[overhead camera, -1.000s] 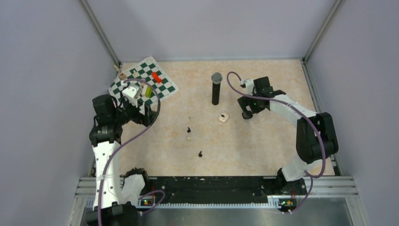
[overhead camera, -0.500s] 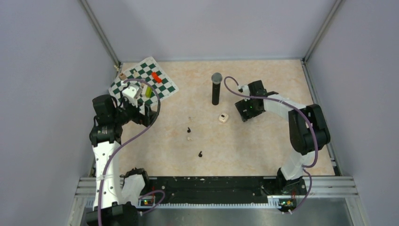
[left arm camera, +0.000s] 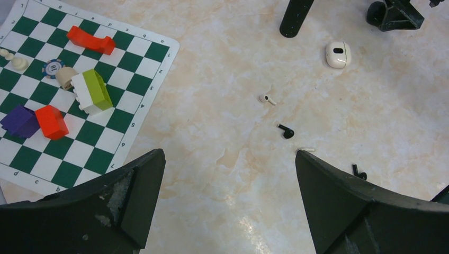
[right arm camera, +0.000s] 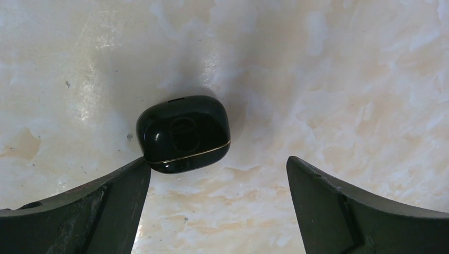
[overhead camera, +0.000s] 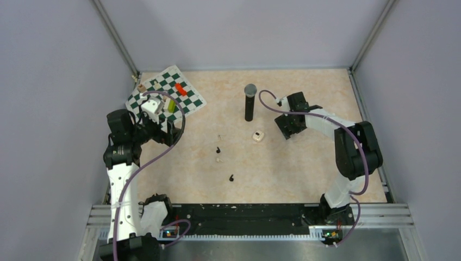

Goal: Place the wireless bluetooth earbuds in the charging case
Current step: Pick up the charging case at the center of the board.

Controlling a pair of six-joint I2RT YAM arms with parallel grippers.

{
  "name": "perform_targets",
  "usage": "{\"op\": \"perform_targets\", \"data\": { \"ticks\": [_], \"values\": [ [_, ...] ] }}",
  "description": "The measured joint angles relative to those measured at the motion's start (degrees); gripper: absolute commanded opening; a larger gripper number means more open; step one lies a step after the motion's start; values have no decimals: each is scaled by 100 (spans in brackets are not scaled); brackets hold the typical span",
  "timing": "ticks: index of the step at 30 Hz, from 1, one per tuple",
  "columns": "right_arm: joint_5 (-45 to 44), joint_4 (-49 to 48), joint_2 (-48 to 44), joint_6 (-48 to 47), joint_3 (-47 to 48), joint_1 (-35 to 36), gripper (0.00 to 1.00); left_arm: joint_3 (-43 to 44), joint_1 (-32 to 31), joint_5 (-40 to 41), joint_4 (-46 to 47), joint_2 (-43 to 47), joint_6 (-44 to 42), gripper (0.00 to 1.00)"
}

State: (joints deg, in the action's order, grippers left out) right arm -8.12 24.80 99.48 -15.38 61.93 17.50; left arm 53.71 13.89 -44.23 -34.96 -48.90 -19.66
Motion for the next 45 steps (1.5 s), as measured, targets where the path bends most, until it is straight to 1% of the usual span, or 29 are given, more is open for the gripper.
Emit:
{"op": "perform_targets", "data": {
  "ticks": [6, 13, 22, 32, 38, 45],
  "values": [
    [-101, 15, -11, -146, 0, -66, 98, 0, 0, -15, 0, 0, 0, 99],
    [31, 59, -11, -160, 0, -249, 98, 0, 0, -52, 0, 0, 0, 99],
    [109, 122, -83, -72, 0, -688, 97, 0, 0, -101, 0, 7, -2, 99],
    [1248, 118, -662, 275, 2, -765, 93, 0, 0, -122, 0, 20, -2, 99],
    [1506, 44, -632, 675, 2, -767, 89, 0, 0, -125, -2, 28, 0, 99],
    [1794, -11, -155, 1130, 9, -844, 86, 0, 0, -122, -2, 31, -2, 99]
  ]
}}
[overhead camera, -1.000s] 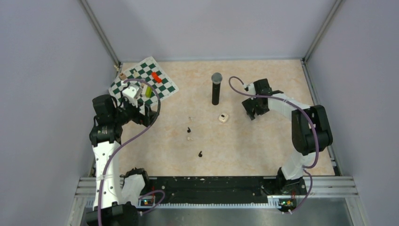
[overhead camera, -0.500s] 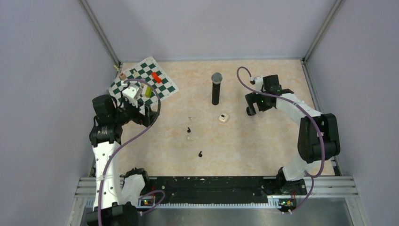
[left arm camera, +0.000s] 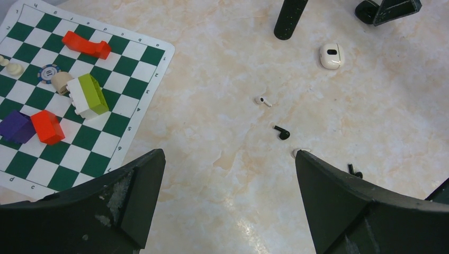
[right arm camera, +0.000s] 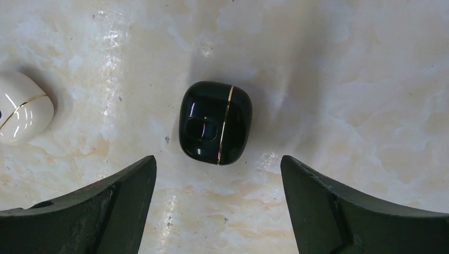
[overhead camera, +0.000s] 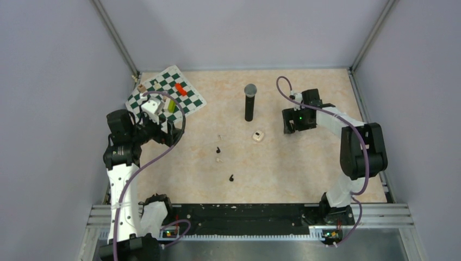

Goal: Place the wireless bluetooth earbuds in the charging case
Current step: Pick up the charging case at the center of the board.

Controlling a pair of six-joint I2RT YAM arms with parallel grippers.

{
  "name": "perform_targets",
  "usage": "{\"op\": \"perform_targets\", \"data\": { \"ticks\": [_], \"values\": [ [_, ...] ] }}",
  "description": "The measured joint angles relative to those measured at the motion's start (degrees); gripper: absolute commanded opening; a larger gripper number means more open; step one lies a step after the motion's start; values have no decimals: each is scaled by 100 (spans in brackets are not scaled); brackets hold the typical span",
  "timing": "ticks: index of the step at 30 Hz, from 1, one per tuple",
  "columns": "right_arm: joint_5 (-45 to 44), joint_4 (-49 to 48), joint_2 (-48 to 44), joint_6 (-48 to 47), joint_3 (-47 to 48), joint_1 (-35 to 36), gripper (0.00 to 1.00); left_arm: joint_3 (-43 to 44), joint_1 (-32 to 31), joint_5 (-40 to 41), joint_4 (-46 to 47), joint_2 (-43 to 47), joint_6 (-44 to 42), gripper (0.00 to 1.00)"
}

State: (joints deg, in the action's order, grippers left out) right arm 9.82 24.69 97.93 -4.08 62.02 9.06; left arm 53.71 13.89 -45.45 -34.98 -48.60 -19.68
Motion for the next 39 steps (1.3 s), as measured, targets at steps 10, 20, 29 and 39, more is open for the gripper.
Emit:
{"op": "perform_targets", "data": {
  "ticks": [10, 20, 29, 39],
  "values": [
    [-22, -28, 216, 114, 0, -20, 77, 0, 0, -2, 0, -4, 0, 99],
    [-286, -138, 302, 46, 2, 98, 69, 0, 0, -2, 0, -4, 0, 99],
    [-592, -254, 365, -96, 4, 363, 68, 0, 0, -2, 0, -4, 0, 99],
    [-765, -310, 490, -212, 122, 603, 52, 0, 0, -2, -2, -4, 0, 99]
  ]
}}
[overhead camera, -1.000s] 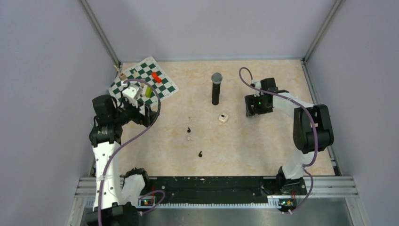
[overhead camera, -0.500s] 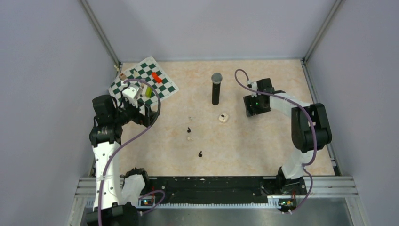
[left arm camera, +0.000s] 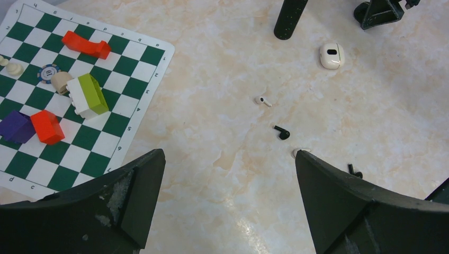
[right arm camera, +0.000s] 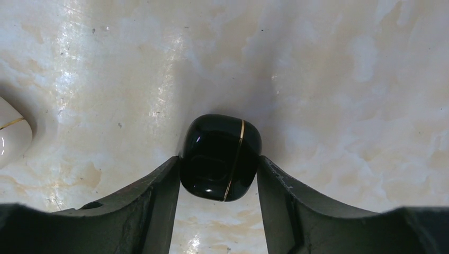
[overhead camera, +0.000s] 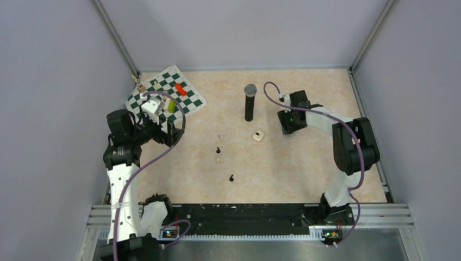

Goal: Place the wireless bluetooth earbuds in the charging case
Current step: Pick up the charging case at the center of the board.

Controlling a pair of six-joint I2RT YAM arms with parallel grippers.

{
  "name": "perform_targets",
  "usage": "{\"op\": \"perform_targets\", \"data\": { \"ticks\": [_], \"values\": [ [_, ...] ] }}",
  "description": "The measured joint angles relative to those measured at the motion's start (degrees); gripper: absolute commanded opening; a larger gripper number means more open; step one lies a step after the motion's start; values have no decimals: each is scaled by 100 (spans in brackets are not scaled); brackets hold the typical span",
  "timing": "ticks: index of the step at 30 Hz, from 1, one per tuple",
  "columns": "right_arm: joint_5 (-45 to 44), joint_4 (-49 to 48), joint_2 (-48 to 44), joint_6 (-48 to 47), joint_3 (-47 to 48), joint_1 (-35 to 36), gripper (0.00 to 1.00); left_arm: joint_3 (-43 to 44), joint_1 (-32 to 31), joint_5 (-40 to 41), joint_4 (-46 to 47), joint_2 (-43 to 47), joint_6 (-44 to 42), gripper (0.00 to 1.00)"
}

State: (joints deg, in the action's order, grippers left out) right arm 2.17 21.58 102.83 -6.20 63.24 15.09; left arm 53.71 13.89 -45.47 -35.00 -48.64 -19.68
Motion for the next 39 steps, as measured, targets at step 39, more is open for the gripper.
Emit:
{"op": "perform_targets", "data": {
  "ticks": [39],
  "values": [
    [2149, -568, -5952, -2553, -1985, 1137, 30, 5324, -4695, 286, -881, -4487, 1001, 99]
  ]
}}
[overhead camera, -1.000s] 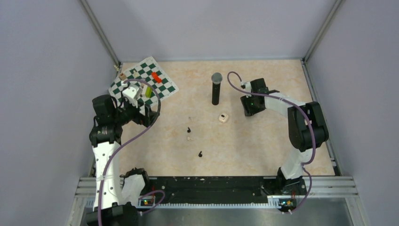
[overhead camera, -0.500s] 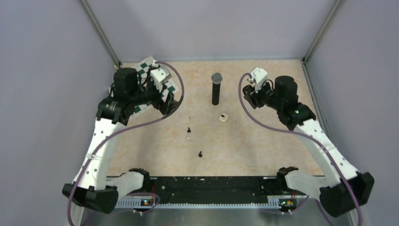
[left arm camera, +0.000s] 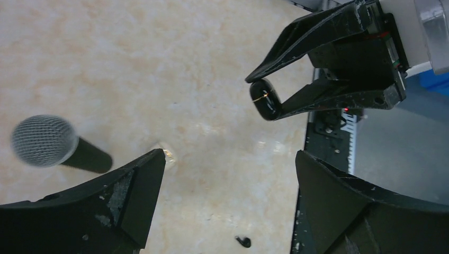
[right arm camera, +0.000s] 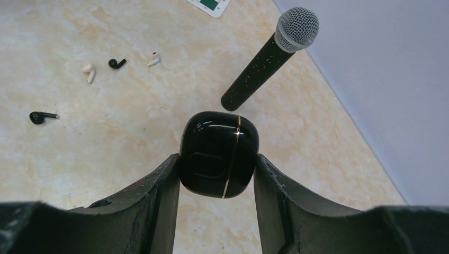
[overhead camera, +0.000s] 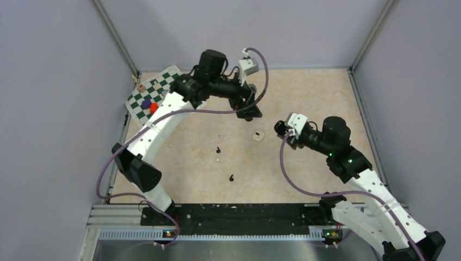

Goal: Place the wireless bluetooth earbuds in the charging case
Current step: Pick up the charging case at the center of the board.

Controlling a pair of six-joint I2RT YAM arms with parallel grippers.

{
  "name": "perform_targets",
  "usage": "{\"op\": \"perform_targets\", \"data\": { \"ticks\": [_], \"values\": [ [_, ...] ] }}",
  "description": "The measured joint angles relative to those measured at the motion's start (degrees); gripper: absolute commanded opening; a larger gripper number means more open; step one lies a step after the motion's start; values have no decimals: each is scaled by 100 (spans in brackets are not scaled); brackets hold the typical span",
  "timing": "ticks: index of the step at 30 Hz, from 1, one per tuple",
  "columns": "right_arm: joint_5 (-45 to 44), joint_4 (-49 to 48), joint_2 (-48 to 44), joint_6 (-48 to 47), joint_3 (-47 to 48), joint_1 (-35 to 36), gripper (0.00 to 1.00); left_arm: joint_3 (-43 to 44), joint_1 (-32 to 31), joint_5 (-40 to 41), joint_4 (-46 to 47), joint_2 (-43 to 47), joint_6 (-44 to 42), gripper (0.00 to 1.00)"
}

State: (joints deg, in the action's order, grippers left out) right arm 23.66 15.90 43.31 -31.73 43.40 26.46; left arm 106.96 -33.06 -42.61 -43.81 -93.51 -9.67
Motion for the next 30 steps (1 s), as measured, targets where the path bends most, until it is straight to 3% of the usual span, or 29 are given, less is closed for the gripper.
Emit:
{"op": "perform_targets", "data": {
  "ticks": [6, 14, 30],
  "values": [
    [66, -92, -79, -20, -103, 0, 30, 52, -573, -273, 2, -710, 492, 99],
    [83, -251, -94, -17, -153, 0, 30, 136, -1176, -245, -17, -1005, 595, 95],
    [306, -282, -249, -2, -223, 0, 31, 343, -1246, -90, 4, -1370, 809, 71]
  ]
}}
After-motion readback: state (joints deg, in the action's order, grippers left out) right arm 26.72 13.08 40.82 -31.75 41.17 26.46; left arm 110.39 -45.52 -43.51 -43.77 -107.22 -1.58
